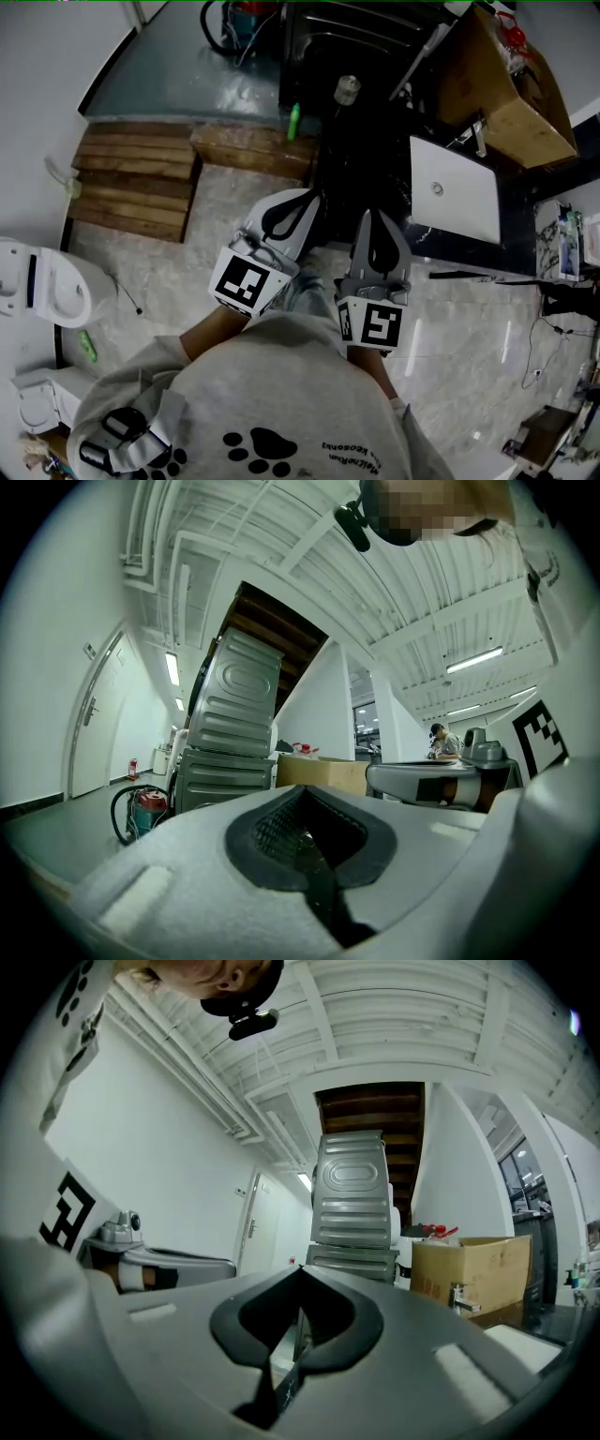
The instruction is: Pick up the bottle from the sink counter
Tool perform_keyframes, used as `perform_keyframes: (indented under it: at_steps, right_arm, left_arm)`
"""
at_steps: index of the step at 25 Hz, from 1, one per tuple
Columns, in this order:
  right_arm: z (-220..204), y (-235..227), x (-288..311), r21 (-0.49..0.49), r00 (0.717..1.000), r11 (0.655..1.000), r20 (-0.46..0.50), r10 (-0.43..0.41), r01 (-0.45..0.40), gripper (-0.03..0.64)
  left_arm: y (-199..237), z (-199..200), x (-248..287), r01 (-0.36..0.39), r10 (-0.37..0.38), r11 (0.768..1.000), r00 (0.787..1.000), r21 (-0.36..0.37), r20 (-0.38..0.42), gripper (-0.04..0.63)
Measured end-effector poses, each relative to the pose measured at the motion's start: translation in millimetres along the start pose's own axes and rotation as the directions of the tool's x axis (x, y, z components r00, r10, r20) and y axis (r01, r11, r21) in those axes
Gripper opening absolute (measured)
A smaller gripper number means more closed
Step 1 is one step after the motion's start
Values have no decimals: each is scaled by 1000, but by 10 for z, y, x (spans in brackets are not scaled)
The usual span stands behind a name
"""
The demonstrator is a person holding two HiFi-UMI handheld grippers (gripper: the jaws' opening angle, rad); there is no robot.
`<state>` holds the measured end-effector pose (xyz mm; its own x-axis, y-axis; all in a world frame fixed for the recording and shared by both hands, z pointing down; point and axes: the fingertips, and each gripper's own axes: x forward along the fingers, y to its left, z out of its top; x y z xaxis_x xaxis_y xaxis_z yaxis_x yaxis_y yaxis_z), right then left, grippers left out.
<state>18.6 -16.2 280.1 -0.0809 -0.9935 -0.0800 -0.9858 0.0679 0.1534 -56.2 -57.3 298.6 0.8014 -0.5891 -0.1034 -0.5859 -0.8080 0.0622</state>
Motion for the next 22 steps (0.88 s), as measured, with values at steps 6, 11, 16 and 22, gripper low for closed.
perform_keyframes:
  at_steps: [6,11,16,22]
  right_arm:
    - [-72,-170,400,0,999,999,7,48,-48,2]
    - [-157,-457,797,2,997,997,3,79,-79,2]
    - [-268,-742,1134,9,994,994,-2,112,-112,2]
    - [-407,-1041,1466,29,988,987,-11,156,-156,1]
  left_arm:
    - [182,5,341,-23,23,1000,1000,3,3,2]
    - [307,-37,772,-37,37,999,999,6,2,2]
    - [410,-103,1176,-58,58,998,998,4,-1,2]
    - [495,-176,1597,-87,87,996,996,9,-9,2]
